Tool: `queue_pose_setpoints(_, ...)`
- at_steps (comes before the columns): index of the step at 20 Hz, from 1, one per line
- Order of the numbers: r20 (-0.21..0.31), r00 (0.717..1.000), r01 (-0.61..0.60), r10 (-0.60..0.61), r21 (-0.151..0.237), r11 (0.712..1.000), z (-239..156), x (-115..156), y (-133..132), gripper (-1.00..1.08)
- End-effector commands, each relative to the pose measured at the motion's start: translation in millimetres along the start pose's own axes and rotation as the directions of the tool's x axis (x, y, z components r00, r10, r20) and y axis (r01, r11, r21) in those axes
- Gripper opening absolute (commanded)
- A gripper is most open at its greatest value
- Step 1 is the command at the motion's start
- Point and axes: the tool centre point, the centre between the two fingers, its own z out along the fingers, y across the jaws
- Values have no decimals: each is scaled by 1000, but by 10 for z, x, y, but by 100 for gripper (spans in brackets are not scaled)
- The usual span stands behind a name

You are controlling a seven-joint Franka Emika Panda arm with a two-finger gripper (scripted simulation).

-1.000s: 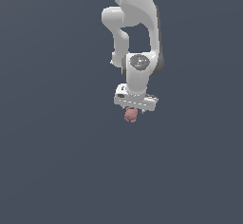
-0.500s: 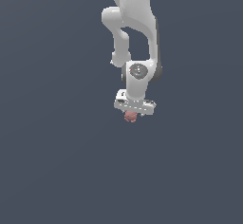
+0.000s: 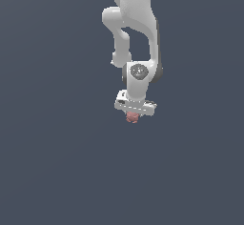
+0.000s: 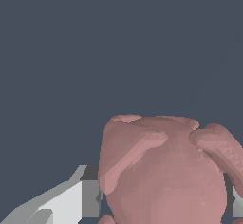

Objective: Pick up the object and move it to a goal position.

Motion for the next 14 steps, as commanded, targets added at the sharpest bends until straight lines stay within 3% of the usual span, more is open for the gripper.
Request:
queue_pose_setpoints(1, 0, 1000, 0, 0, 0, 1000, 10, 2, 0, -100)
queue_pose_setpoints(7, 0, 1000, 1, -1, 0, 1000, -45, 68, 56, -100)
queue_pose_setpoints(14, 0, 1000, 1, -1, 0, 1000, -253, 377, 327, -100)
